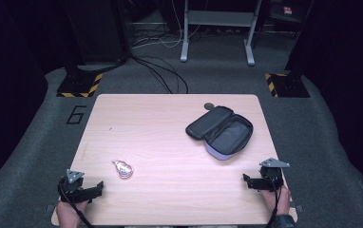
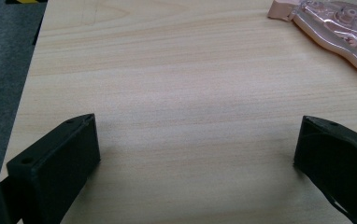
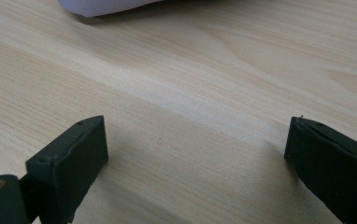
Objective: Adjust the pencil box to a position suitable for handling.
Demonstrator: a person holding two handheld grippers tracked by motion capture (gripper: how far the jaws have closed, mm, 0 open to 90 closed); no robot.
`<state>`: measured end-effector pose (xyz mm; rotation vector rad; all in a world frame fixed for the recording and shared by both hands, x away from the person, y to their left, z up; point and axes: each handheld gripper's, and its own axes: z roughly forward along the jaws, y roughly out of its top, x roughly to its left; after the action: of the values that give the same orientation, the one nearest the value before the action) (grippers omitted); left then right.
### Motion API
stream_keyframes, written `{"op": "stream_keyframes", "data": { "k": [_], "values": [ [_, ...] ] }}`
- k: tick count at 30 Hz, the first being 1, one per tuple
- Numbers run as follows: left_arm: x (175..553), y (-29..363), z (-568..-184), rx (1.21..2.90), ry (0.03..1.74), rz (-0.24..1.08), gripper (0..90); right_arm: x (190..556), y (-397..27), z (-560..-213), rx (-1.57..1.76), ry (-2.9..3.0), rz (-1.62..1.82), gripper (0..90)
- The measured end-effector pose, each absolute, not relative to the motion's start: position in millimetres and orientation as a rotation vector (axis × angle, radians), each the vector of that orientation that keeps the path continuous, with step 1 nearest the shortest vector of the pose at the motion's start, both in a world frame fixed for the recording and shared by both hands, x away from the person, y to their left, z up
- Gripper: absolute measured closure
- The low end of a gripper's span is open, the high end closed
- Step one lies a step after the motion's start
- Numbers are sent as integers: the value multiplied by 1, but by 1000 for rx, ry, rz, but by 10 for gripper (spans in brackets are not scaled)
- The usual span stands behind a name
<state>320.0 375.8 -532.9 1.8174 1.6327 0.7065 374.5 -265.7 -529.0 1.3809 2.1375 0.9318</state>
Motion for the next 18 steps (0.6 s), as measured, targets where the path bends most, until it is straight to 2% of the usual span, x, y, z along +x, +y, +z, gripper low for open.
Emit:
{"op": "stream_keyframes", "data": {
  "k": [14,18],
  "values": [
    [319,373,-532,1805,1653,712,5,375,-266,-529,1378,2134,934,66],
    [318,370,-525,1776,1669,672,9,375,-266,-529,1373,2137,935,70]
  ]
}}
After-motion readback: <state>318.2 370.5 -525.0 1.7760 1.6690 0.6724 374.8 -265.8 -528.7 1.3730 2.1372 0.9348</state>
